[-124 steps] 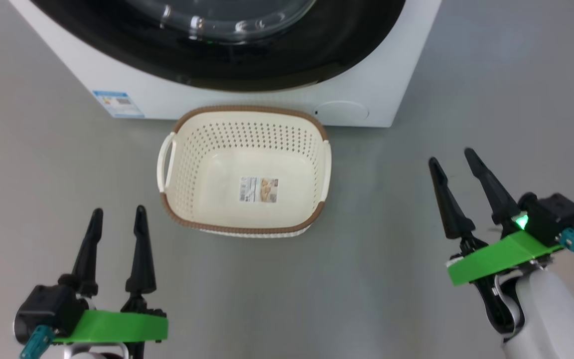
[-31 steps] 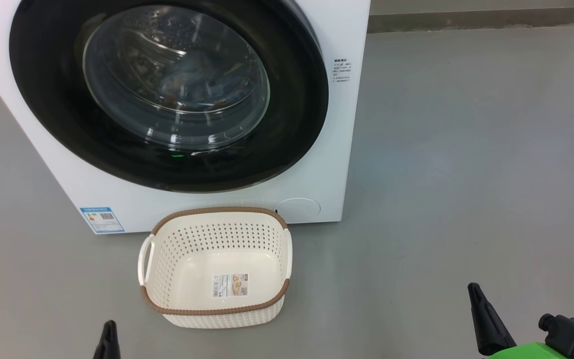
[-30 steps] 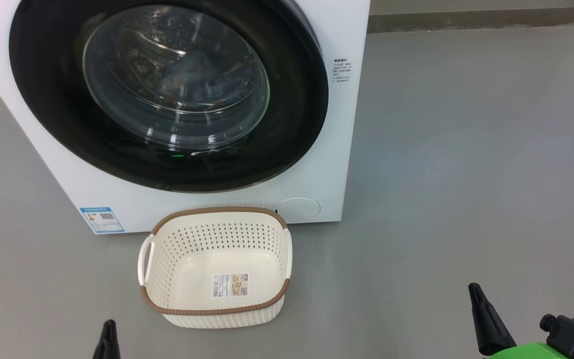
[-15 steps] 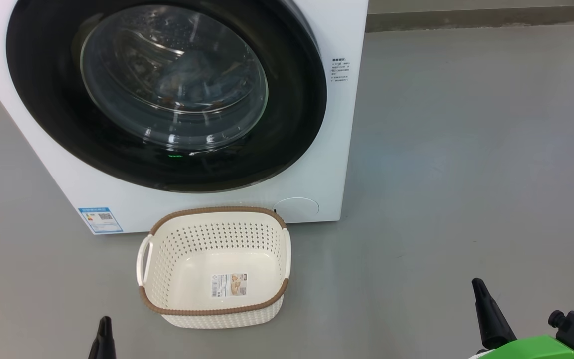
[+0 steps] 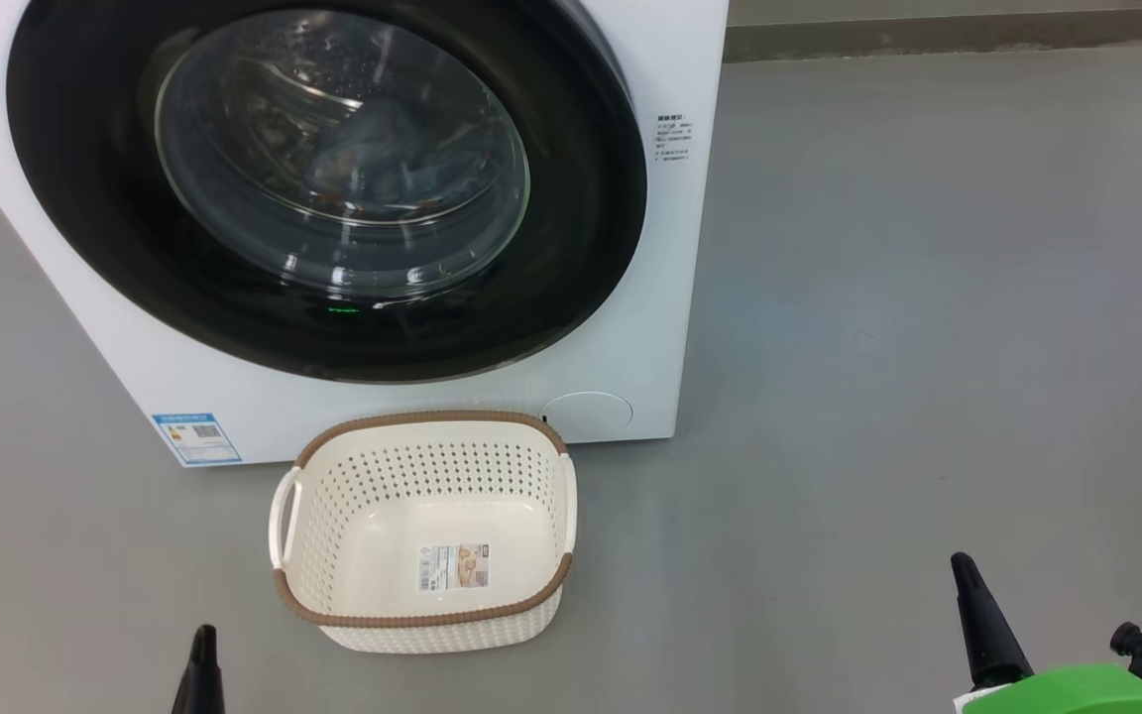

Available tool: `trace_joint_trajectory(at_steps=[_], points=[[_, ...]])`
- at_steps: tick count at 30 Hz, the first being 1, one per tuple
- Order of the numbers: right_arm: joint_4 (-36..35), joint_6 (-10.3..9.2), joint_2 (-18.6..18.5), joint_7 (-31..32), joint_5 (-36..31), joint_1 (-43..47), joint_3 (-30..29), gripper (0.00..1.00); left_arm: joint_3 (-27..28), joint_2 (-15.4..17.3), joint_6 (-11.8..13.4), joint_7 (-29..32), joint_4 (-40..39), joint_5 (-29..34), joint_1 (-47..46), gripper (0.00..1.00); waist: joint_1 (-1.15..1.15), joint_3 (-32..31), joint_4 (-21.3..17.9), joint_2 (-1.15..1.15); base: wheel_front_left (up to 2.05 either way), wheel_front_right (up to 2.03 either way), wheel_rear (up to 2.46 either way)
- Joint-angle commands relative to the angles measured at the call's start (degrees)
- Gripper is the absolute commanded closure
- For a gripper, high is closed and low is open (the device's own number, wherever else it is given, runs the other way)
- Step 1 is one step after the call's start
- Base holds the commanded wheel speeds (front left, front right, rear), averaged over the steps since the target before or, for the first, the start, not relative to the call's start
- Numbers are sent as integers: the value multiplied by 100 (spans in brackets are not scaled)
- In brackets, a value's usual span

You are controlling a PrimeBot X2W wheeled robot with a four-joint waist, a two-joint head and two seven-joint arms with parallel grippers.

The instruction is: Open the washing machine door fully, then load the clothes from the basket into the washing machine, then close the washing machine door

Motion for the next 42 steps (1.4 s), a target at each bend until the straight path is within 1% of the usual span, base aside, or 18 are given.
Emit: trace_joint_trajectory(at_steps=[1, 35, 42], points=[[-124, -8, -23, 28, 118, -299, 47, 100, 136, 101, -66, 21, -99, -129, -306, 100, 0, 1, -1, 0, 0, 0, 0], [-44, -13, -13, 624, 2296, -518, -119, 100, 372, 146, -182, 601, 123, -2278, -715, 100, 0, 27, -59, 0, 0, 0, 0], [-31, -14, -12, 726, 2667, -556, -148, 100, 413, 153, -202, 700, 161, -2644, -785, 100, 0, 31, -69, 0, 0, 0, 0]])
